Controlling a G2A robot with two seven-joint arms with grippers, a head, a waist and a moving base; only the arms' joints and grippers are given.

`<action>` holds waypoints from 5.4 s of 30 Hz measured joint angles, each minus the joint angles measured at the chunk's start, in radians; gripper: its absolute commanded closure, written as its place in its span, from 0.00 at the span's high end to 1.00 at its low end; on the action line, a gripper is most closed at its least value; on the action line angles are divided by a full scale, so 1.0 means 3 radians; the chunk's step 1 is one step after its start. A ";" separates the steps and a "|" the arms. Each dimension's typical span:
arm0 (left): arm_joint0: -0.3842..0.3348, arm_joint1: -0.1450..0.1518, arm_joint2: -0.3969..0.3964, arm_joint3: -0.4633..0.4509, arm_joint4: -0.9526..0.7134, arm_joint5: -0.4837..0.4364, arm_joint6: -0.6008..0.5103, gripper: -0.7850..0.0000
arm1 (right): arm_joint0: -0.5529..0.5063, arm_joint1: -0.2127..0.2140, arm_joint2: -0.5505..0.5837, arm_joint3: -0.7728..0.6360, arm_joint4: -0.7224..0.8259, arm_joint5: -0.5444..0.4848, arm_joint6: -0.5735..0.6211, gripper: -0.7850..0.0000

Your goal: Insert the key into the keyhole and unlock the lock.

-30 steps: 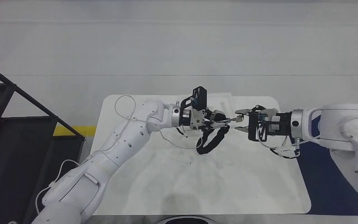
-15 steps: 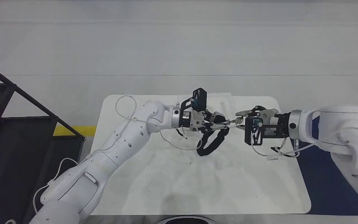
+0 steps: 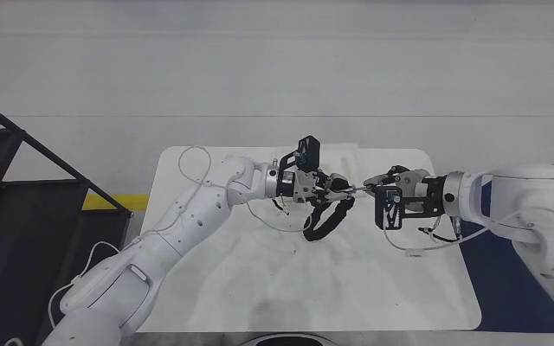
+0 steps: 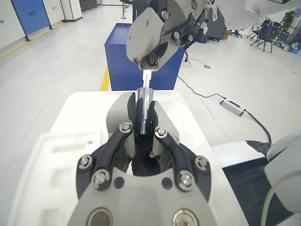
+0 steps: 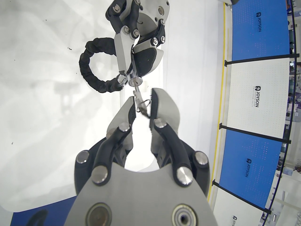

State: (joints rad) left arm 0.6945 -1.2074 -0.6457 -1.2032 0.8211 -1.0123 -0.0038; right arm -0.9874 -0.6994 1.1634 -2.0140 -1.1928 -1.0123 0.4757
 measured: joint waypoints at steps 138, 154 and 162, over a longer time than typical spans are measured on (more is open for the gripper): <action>-0.0450 0.0320 0.1083 0.0156 -0.0389 0.0000 0.0610 0.00 | 0.0034 -0.0230 -0.0279 0.0959 0.3748 0.1345 0.1273 0.00; -0.0376 0.0283 0.0832 0.0211 0.0043 0.0030 0.0646 0.00 | 0.0061 -0.0283 -0.0326 0.1091 0.4277 0.2019 0.1527 0.99; -0.0306 0.0255 0.0713 0.0264 0.0096 -0.0001 0.0591 0.00 | 0.0057 -0.0288 -0.0260 0.1154 0.4260 0.1725 0.1573 1.00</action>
State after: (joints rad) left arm 0.6028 -1.1308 -0.4317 -1.1240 0.8498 -1.0126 0.1733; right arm -0.9702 -0.7860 1.0853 -1.6678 0.0850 -0.4948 0.9475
